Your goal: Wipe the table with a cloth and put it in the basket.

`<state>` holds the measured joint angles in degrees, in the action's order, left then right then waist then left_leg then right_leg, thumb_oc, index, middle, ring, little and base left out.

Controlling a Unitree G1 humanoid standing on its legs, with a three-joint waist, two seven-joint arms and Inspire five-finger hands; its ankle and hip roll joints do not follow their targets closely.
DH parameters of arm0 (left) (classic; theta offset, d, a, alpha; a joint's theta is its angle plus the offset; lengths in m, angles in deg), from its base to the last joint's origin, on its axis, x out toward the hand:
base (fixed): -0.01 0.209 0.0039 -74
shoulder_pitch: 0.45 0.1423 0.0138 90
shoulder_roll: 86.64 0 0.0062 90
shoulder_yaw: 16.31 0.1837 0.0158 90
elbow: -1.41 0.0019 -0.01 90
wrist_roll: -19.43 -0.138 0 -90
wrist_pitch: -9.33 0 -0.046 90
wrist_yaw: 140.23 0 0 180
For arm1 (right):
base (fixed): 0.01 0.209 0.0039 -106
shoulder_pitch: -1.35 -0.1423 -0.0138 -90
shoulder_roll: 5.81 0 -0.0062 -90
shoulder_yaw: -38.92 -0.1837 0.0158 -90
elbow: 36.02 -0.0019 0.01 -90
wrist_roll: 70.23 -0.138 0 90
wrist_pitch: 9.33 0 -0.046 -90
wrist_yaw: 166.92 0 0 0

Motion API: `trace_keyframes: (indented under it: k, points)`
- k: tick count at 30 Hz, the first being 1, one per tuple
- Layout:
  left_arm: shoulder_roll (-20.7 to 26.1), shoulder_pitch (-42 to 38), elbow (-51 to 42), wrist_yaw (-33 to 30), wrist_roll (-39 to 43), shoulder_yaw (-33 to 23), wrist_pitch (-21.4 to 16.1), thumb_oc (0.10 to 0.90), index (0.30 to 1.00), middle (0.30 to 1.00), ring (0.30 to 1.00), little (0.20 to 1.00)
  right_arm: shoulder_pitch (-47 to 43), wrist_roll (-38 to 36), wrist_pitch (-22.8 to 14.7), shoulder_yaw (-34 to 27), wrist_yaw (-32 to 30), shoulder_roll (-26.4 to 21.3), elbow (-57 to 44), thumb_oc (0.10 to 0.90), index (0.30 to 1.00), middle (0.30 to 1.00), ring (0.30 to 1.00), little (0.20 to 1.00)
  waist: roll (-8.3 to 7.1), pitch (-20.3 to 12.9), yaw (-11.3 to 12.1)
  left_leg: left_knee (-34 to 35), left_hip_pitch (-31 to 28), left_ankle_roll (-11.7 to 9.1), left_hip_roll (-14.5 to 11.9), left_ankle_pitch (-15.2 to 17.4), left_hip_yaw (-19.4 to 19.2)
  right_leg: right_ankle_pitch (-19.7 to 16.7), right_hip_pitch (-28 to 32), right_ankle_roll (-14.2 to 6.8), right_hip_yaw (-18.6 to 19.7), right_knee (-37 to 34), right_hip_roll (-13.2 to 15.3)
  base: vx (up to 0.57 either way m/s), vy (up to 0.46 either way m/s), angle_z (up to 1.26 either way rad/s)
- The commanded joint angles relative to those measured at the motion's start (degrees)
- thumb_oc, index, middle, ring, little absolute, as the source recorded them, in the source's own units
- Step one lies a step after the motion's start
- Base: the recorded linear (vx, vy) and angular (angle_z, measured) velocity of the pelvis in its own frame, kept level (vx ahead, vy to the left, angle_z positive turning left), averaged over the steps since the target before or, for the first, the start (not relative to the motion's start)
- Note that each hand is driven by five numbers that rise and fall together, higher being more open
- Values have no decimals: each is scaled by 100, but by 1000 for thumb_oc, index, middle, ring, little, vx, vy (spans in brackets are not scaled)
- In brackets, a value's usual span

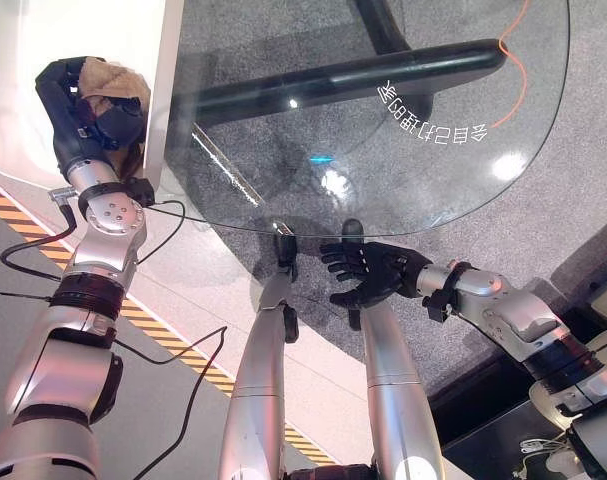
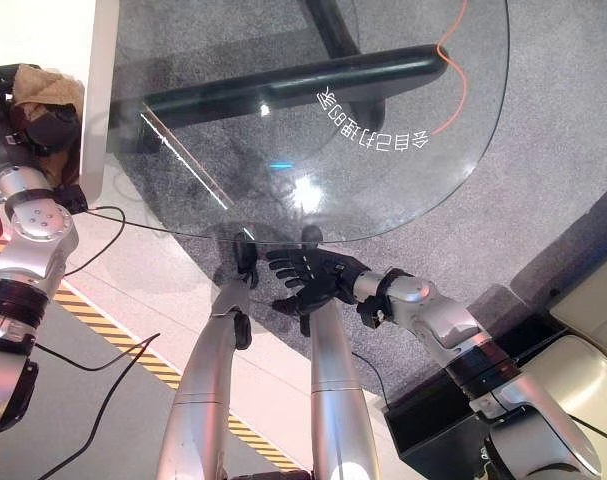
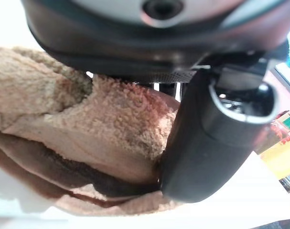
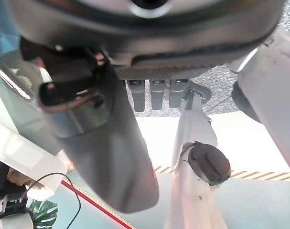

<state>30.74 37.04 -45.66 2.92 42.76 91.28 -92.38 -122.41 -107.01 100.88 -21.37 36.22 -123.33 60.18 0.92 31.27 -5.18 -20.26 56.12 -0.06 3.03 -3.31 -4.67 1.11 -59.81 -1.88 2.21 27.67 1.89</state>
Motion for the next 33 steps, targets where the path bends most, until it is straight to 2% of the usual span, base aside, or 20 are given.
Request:
trace_keyframes:
  k: [1, 2, 3, 4, 17, 27, 33]
  points:
    - [460, -363, -30, -51, 13, -125, -373, 243, 422, 422, 422, 343, 197, -492, -92, 215, 65, 37, -363, 800, 900, 900, 900, 900, 27, -147, -15, -358, -45, 88, 218, 372, -228, -357, 63, -123, -167, -487, -120, 0, 0, 0]
    - [443, -366, -36, -5, 29, -107, -327, 471, 618, 618, 618, 571, 205, -485, -106, 202, 39, 50, -369, 800, 900, 900, 900, 900, 27, -147, -16, -356, -45, 85, 225, 367, -222, -372, 57, -128, -163, -488, -122, 0, 0, 0]
    - [445, -368, -35, -1, 29, -105, -325, 589, 719, 719, 719, 689, 206, -487, -109, 201, 36, 51, -368, 800, 900, 900, 900, 900, 27, -147, -16, -356, -45, 85, 225, 367, -221, -374, 56, -129, -163, -487, -122, 0, 0, 0]
    - [470, -363, -31, 54, 55, -103, -293, 800, 900, 900, 900, 900, 217, -499, -139, 184, 46, 52, -347, 800, 900, 900, 900, 900, 28, -147, -11, -355, -55, 85, 227, 369, -214, -378, 68, -133, -160, -495, -119, 0, 0, 0]
    - [569, -336, 13, 2, 28, -121, -62, 800, 900, 900, 900, 900, 339, -391, -225, 115, 68, 123, -363, 800, 900, 900, 900, 900, 57, -147, 9, -285, -323, 103, 256, 393, -193, -335, 330, -136, -205, -562, -93, 0, -5, 0]
    - [893, -93, -40, -219, -249, -273, 409, 800, 900, 900, 900, 900, 560, -123, -308, 41, 138, 90, -461, 800, 900, 900, 900, 900, 106, -147, 76, -250, -668, 107, 276, 442, -152, -279, 695, -133, -327, -627, -36, 0, 0, 0]
    - [1063, 189, -47, -166, -264, -488, 489, 800, 900, 900, 900, 900, 720, -39, -316, -56, 207, 86, -633, 800, 900, 900, 900, 900, 145, -147, 106, -259, -864, 120, 293, 479, -141, -221, 907, -117, -366, -630, -21, 0, 0, 0]
